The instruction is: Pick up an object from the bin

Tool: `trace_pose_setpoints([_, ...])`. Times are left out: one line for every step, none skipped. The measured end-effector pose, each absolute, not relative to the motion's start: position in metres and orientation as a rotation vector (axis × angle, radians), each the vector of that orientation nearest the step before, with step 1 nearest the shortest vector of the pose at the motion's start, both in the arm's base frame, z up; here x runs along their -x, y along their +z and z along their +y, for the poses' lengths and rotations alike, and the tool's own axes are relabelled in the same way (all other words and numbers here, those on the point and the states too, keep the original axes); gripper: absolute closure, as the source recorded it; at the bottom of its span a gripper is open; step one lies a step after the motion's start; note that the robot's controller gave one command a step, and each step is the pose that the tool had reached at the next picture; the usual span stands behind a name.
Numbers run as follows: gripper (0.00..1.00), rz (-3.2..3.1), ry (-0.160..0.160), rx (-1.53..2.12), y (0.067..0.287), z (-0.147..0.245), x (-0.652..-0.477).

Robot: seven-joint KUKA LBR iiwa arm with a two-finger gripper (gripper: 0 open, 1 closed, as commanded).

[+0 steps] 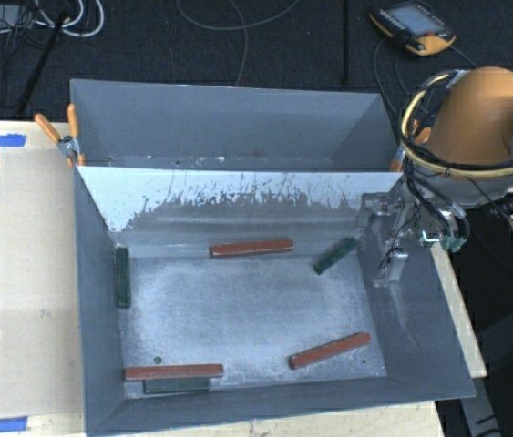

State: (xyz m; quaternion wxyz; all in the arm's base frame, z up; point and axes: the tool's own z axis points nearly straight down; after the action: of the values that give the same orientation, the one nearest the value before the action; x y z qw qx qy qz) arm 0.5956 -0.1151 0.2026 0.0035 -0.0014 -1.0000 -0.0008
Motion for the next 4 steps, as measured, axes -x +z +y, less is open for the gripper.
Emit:
trace_pose_setpoints([0.00, -3.142, -0.001, 0.001, 0.207, -0.115, -0.597])
trace_pose_setpoints([0.00, -3.146, 0.001, 0.052, 0.152, -0.085, -0.573])
trace_pose_setpoints([0.00, -3.132, -0.003, 0.103, 0.129, -0.074, -0.543])
trace_pose_setpoints([0.00, -3.146, 0.001, -0.018, 0.093, -0.080, -0.534])
